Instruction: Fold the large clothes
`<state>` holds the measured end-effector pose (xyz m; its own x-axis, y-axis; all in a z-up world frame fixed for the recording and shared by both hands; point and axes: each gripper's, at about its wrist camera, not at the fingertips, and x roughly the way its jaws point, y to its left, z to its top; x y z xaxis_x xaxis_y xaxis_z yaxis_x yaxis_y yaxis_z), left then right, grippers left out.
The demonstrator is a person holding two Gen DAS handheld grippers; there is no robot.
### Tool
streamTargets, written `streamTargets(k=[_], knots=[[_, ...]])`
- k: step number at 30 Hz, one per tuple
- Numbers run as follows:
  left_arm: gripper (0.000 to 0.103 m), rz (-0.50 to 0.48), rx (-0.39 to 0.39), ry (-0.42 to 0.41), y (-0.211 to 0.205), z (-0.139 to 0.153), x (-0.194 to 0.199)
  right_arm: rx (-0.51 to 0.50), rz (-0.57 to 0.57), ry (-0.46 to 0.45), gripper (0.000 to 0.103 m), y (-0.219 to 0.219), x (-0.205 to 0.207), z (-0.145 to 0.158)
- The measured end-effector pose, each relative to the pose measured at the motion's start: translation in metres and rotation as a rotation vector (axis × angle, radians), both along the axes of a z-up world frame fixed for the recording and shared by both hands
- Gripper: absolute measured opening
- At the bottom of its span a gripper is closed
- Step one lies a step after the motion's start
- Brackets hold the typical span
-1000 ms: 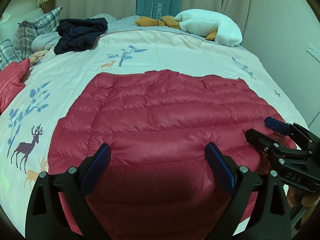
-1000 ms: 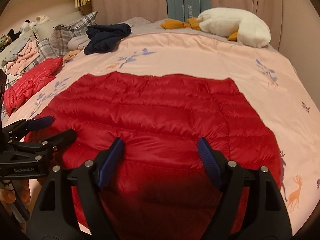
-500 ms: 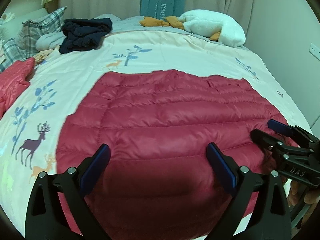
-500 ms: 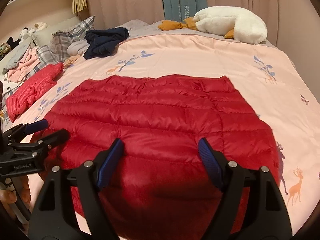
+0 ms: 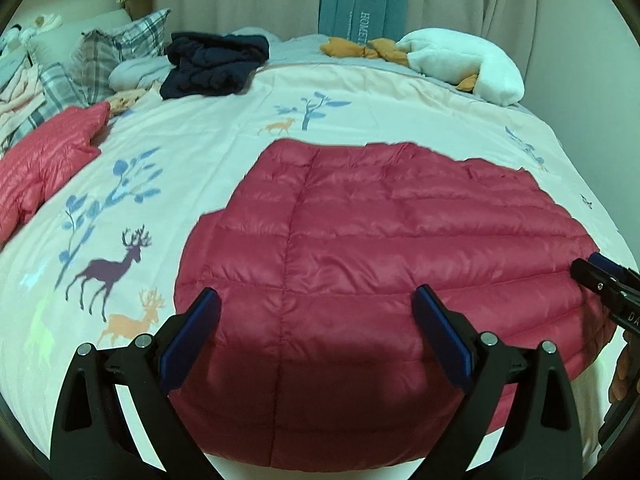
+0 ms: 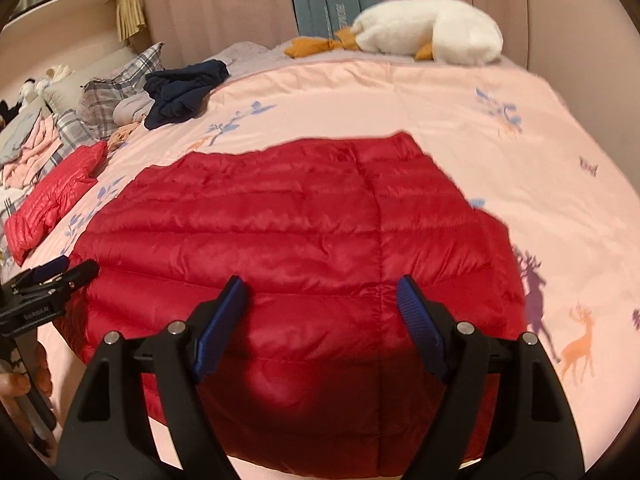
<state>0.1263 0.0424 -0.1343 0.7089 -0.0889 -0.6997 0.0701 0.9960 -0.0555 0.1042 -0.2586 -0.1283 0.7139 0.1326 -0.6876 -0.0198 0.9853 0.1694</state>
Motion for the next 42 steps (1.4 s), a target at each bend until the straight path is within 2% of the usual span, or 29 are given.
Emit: streamTargets(k=[3, 11, 25, 35, 42], knots=[[0.098, 0.0, 0.017, 0.005, -0.002, -0.005, 0.002, 0.018, -0.003, 0.011, 0.08, -0.002, 0.003, -0.005], [0.1, 0.001, -0.011, 0.032, 0.003, -0.012, 0.006, 0.015, -0.004, 0.012, 0.081, 0.0, 0.003, -0.011], [0.1, 0.006, -0.054, 0.012, 0.019, 0.007, -0.025, -0.003, -0.073, -0.063, 0.08, -0.019, -0.038, 0.012], [0.1, 0.022, -0.03, 0.06, 0.019, -0.018, -0.026, 0.02, -0.085, 0.003, 0.08, -0.03, -0.039, -0.016], [0.1, 0.027, -0.028, 0.067, 0.022, -0.016, -0.026, 0.042, -0.093, -0.022, 0.079, -0.034, -0.048, -0.007]])
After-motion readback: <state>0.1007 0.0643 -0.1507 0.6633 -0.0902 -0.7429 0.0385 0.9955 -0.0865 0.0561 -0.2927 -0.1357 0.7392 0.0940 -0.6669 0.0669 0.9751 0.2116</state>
